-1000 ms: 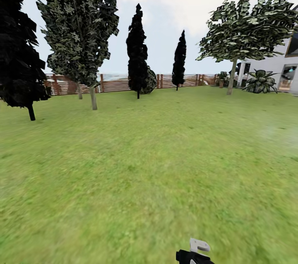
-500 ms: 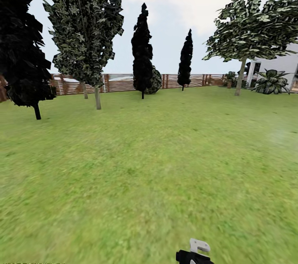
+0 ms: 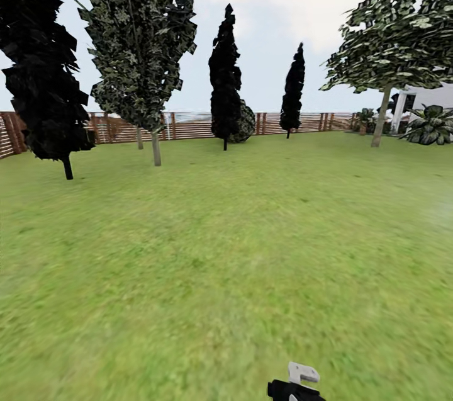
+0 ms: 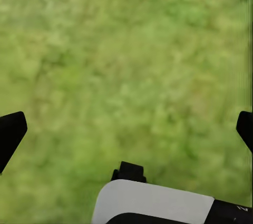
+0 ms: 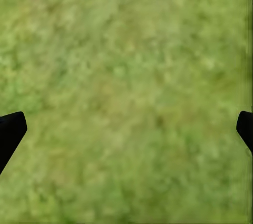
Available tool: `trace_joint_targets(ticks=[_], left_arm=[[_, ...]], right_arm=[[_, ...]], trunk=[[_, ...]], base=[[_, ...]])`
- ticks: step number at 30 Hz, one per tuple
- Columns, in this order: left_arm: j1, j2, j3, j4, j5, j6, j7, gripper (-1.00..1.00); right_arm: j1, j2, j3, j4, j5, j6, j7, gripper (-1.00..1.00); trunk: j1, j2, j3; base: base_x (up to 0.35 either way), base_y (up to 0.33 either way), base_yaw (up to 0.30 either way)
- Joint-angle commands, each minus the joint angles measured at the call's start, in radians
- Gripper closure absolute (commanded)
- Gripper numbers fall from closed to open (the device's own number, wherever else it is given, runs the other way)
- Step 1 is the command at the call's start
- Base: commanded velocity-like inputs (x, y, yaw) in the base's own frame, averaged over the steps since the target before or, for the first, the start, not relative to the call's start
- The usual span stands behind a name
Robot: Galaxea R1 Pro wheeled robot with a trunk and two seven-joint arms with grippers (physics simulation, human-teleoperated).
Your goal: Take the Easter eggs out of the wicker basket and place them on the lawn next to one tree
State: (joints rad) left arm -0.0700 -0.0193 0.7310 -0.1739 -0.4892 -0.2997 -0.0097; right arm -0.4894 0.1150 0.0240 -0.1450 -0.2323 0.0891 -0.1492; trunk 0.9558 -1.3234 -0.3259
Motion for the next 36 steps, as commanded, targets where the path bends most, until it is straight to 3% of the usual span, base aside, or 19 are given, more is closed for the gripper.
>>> trace_joint_targets(ticks=[1, 18, 36], left_arm=[[-0.001, -0.001, 0.008, -0.001, -0.009, -0.002, -0.001, -1.00], [-0.001, -0.001, 0.008, -0.001, -0.009, -0.011, -0.001, -1.00], [-0.001, -0.001, 0.008, -0.001, -0.009, -0.028, -0.001, -1.00]], right_arm=[[0.000, 0.000, 0.003, -0.003, -0.006, 0.006, -0.004, -1.00], [0.001, 0.001, 0.005, -0.002, -0.006, 0.006, -0.004, -1.00], [0.001, 0.002, 0.007, -0.001, -0.006, 0.006, -0.004, -1.00]], trunk=[[0.000, -0.001, -0.001], [0.000, -0.001, -0.001], [0.000, -0.001, -0.001]], base=[[0.137, -0.288, 0.103], [0.141, -0.271, 0.253], [0.313, -0.026, 0.289]])
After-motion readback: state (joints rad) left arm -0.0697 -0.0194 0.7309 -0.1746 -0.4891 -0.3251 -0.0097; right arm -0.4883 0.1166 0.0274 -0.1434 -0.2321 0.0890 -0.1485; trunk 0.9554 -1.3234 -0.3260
